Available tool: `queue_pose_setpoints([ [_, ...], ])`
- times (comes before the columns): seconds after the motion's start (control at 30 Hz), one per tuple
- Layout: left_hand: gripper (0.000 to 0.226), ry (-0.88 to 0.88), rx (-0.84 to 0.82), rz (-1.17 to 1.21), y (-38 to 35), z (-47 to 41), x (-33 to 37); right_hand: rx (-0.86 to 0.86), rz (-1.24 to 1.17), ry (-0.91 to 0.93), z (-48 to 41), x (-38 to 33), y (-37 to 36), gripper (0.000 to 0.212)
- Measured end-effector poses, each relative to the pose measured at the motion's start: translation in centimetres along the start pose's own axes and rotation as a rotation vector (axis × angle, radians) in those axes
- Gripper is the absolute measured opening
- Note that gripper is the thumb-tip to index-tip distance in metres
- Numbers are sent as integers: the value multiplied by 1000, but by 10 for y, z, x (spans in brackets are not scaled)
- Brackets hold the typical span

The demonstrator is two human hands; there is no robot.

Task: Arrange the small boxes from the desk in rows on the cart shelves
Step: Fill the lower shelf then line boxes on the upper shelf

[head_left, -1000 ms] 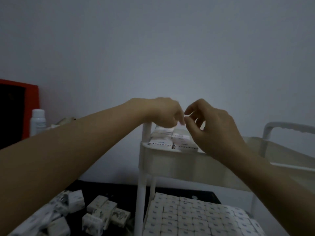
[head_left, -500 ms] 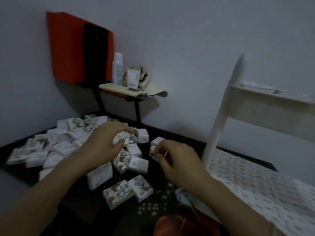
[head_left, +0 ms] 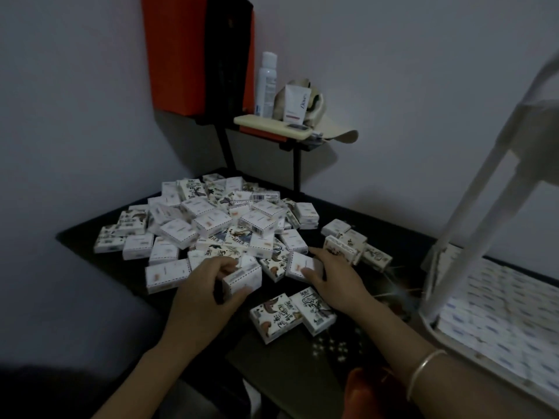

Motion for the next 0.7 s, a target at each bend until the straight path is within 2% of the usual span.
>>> queue_pose_setpoints([
  [0.1, 50, 29, -67, -25, -13, 1, -6, 33, -49, 4, -1, -1, 4, 47],
  [0.23, 44, 35, -49, -26, -17, -1, -4, 20, -124, -16, 1, 5, 5, 40],
  [0.37, 43, 42, -24, 42, -12, -1, -1, 82, -210, -27, 7, 7, 10, 35],
  [0.47, 39, 123, -24, 205, -8, -3, 1, 146, -216, -16, 13, 4, 22, 31],
  [0.57, 33, 169, -59, 405, -4, -8, 12, 133, -226, 23, 25, -7, 42, 28],
  [0.7, 37, 156, -103, 564, 4, -15, 43, 125, -394, 26, 47, -20, 76, 29],
])
Point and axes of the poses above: each hand's wrist, its own z-axis away from the middle knuckle, its own y-axis out of the back of the hand, x = y × z, the point moved 4 cm from there along -z, towards the middle knuckle, and after that the axes turned 2 degrees about -x, right-handed, at the moved point
